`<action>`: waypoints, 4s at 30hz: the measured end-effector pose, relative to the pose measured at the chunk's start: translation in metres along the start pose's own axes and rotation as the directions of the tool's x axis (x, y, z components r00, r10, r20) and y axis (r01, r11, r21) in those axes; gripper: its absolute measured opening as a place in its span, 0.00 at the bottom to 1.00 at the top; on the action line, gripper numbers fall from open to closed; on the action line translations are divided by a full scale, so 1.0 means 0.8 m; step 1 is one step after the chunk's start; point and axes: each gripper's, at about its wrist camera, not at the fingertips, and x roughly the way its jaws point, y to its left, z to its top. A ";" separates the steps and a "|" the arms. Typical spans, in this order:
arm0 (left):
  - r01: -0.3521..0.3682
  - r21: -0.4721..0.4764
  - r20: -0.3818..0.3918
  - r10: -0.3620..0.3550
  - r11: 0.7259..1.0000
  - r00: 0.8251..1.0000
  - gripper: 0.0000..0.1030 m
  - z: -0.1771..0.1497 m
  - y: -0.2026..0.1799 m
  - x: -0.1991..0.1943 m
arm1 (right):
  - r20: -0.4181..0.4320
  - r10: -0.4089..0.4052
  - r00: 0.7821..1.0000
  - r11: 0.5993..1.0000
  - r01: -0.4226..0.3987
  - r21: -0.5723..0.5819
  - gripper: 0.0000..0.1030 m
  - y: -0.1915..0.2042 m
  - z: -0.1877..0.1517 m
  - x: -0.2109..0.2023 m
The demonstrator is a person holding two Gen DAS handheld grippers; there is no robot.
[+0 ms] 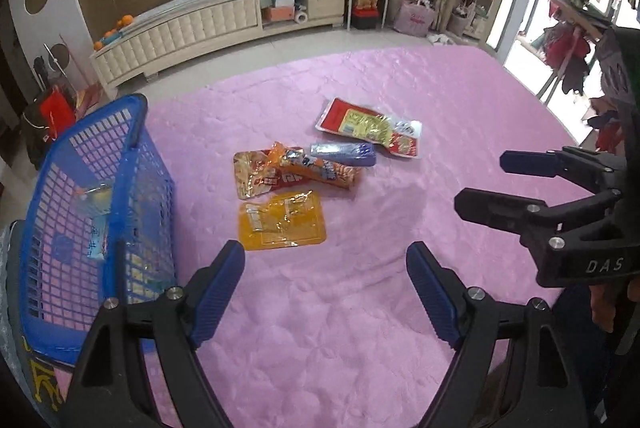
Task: Organize snacks
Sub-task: 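Withdraw both grippers from the basket back toward the snack pile, then grasp the yellow translucent pack with the left gripper, then grasp the orange tube snack with the right gripper while the left gripper holds the yellow pack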
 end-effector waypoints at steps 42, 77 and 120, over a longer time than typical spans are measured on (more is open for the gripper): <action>-0.020 -0.045 -0.279 0.007 0.999 0.960 0.91 0.041 0.052 0.214 | -0.102 0.016 0.995 1.000 -0.013 0.026 0.86 -0.078 0.022 0.143; -0.034 -0.138 -0.153 0.012 0.990 0.988 0.20 -0.003 0.049 0.150 | -0.083 0.090 0.992 0.992 -0.097 -0.076 0.86 -0.042 0.043 0.137; -0.047 -0.172 -0.038 0.041 0.984 0.998 0.16 -0.024 0.069 0.032 | -0.063 0.038 0.997 0.889 -0.062 -0.453 0.02 0.046 0.052 0.107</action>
